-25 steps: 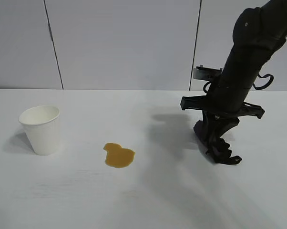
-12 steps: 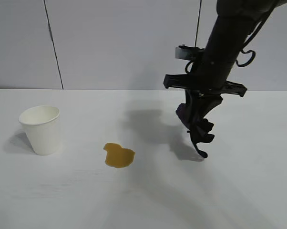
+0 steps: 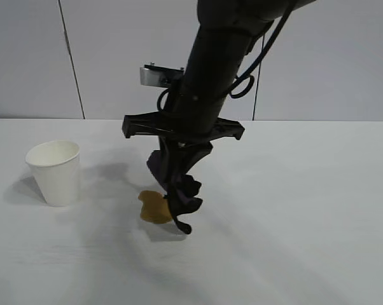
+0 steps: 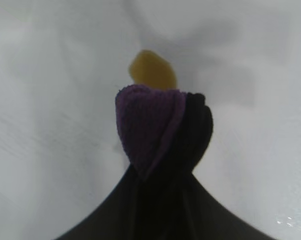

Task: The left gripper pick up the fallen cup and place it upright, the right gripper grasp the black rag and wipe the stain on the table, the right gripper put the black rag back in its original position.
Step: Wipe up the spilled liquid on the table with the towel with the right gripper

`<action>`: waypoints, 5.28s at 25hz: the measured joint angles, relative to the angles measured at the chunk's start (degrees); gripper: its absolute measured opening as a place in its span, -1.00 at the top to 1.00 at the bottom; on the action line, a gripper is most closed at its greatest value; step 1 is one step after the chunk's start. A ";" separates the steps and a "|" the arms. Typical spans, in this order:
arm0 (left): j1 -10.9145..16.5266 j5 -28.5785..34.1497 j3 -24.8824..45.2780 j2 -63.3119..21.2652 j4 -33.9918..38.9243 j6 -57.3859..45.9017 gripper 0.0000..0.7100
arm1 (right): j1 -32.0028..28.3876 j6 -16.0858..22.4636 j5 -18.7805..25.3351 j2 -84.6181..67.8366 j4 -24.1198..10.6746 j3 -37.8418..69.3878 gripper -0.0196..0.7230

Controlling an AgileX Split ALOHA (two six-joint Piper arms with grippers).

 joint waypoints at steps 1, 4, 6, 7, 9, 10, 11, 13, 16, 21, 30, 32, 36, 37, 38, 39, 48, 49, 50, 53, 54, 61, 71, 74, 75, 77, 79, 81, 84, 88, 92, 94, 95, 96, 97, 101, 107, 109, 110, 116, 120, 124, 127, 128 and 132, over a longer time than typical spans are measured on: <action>0.00 0.00 0.00 0.00 0.00 0.00 -0.52 | 0.27 1.33 -0.83 0.00 0.00 0.00 0.68; 0.00 0.00 0.00 0.00 0.00 0.00 -0.52 | 0.67 5.83 -2.94 0.00 -0.67 0.00 0.68; 0.00 0.00 0.00 0.00 -0.05 0.00 -0.52 | 0.67 8.48 -4.10 0.00 -1.90 0.00 0.68; 0.00 0.00 0.00 0.00 -0.05 0.00 -0.52 | 0.67 9.73 -4.35 0.05 -2.53 0.00 0.68; 0.00 0.00 0.00 0.00 -0.05 0.00 -0.52 | 0.67 11.32 -4.74 0.32 -3.02 0.00 0.68; 0.00 0.00 0.00 0.00 -0.05 0.00 -0.52 | 0.67 11.73 -4.74 0.79 -2.96 0.00 0.68; 0.00 0.00 0.00 0.00 -0.05 0.00 -0.52 | 0.67 11.99 -4.66 1.26 -2.73 0.00 0.68; 0.00 0.00 0.00 0.00 -0.05 0.00 -0.52 | 0.67 12.11 -4.41 2.70 -1.90 0.00 0.68; 0.00 0.00 0.00 0.00 -0.05 0.00 -0.52 | 0.67 12.11 -4.21 4.33 -1.46 0.00 0.68; 0.00 0.00 0.00 0.00 -0.05 -0.05 -0.52 | 0.67 12.11 -4.07 5.74 -0.94 0.00 0.68; 0.00 0.00 0.00 0.00 -0.05 -0.05 -0.52 | 0.67 12.06 -3.57 6.97 -0.23 -0.11 0.68; 0.00 0.00 0.00 0.00 -0.05 -0.05 -0.52 | 0.67 12.01 -3.52 7.04 -0.03 -0.20 0.68; 0.00 0.00 0.00 0.00 -0.05 -0.05 -0.52 | 0.67 11.68 -3.70 7.34 2.51 -0.44 0.68; 0.00 0.00 0.00 0.00 -0.05 -0.05 -0.52 | 0.67 11.47 -3.80 7.34 3.41 -0.44 0.68; 0.00 0.00 0.00 0.00 -0.05 -0.05 -0.52 | 0.67 11.22 -4.09 7.34 4.31 -0.44 0.68; 0.00 0.00 0.00 0.00 -0.05 -0.05 -0.52 | 0.67 11.03 -4.36 7.34 5.05 -0.44 0.68; 0.00 0.00 0.00 0.00 -0.05 -0.05 -0.52 | 0.67 10.66 -9.15 7.34 7.58 -0.44 0.68; 0.00 0.00 0.00 0.00 -0.05 -0.05 -0.52 | 0.67 10.66 -9.67 7.34 7.58 -0.44 0.68; 0.00 0.00 0.00 0.00 -0.05 -0.05 -0.52 | 0.67 10.66 -9.98 7.34 7.53 -0.44 0.68; 0.00 0.00 0.00 0.00 -0.05 -0.07 -0.52 | 0.67 10.66 -10.18 7.41 6.29 -0.44 0.68; 0.00 0.00 0.00 0.00 -0.05 -0.07 -0.52 | 0.67 10.71 -10.23 7.42 5.38 -0.44 0.68; 0.00 0.00 0.00 0.00 -0.05 -0.07 -0.52 | 0.67 11.92 -12.74 8.07 1.24 -0.44 0.68; 0.00 0.00 0.00 0.00 -0.05 -0.11 -0.52 | -0.46 11.92 -9.92 7.82 -2.99 -0.50 0.68; 0.00 0.00 0.00 0.00 -0.05 -0.11 -0.52 | -1.35 11.87 -5.58 7.39 -4.92 -1.48 0.68; 0.00 0.00 0.00 0.00 -0.05 -0.11 -0.52 | -1.63 11.87 -4.04 7.39 -6.04 -2.10 0.68; 0.00 0.00 0.00 0.00 -0.05 -0.11 -0.52 | -2.17 11.75 -0.34 7.39 -8.36 -3.90 0.68; 0.00 0.00 0.00 0.00 -0.05 -0.11 -0.52 | -2.66 11.75 2.22 7.39 -10.26 -5.53 0.68; 0.00 0.00 0.00 0.00 -0.05 -0.11 -0.52 | -2.83 11.75 3.81 7.39 -11.51 -6.93 0.68; 0.00 0.00 0.00 0.00 -0.05 -0.11 -0.52 | -2.83 11.75 3.34 7.39 -10.48 -7.58 0.68; 0.00 0.00 0.00 0.00 -0.05 -0.11 -0.52 | -2.76 11.75 -1.12 7.39 -2.94 -7.65 0.68; 0.00 0.00 0.00 0.00 -0.05 -0.11 -0.52 | -0.49 11.75 -9.81 7.61 -0.59 -7.65 0.68; 0.00 0.00 0.00 0.00 -0.05 -0.11 -0.52 | 1.61 11.75 -14.01 8.05 -1.03 -7.77 0.68; 0.00 0.00 0.00 0.00 -0.05 -0.11 -0.52 | 2.80 11.75 -15.83 8.24 -1.42 -7.77 0.68; 0.00 0.00 0.00 0.00 -0.05 -0.11 -0.52 | 3.91 11.75 -17.06 8.30 -2.03 -7.77 0.68; 0.00 0.00 0.00 0.00 -0.05 -0.11 -0.52 | 4.70 11.75 -17.81 8.30 -3.00 -7.77 0.68; 0.00 0.00 0.00 0.00 -0.05 -0.11 -0.52 | 5.88 13.07 -18.48 8.30 -6.72 -7.82 0.68; 0.00 0.00 0.00 0.00 -0.05 -0.11 -0.52 | 4.25 14.73 -16.59 8.30 -9.30 -7.82 0.68; 0.00 0.00 0.00 0.00 -0.05 -0.11 -0.52 | 3.91 14.73 -16.59 8.73 -9.61 -7.82 0.68; 0.00 0.00 0.00 0.00 -0.05 -0.11 -0.52 | 3.84 14.73 -16.36 9.23 -9.64 -7.82 0.68; 0.00 0.00 0.00 0.00 -0.05 -0.11 -0.52 | 3.35 15.74 -15.18 12.39 -10.23 -7.82 0.68; 0.00 0.00 0.00 0.00 -0.05 -0.11 -0.52 | 3.24 16.01 -15.29 12.39 -12.40 -7.82 0.68; 0.00 0.00 0.00 0.00 -0.05 -0.11 -0.52 | 2.02 16.01 -13.71 12.39 -13.79 -7.82 0.68; 0.00 0.00 0.00 0.00 -0.05 -0.11 -0.52 | 1.31 16.01 -11.76 11.81 -15.51 -7.82 0.68; 0.00 0.00 0.00 0.00 -0.05 -0.11 -0.52 | 0.97 16.01 -10.90 11.49 -16.33 -7.82 0.68; 0.00 0.00 0.00 0.00 -0.05 -0.11 -0.52 | -0.63 15.79 -6.80 10.31 -18.24 -7.82 0.68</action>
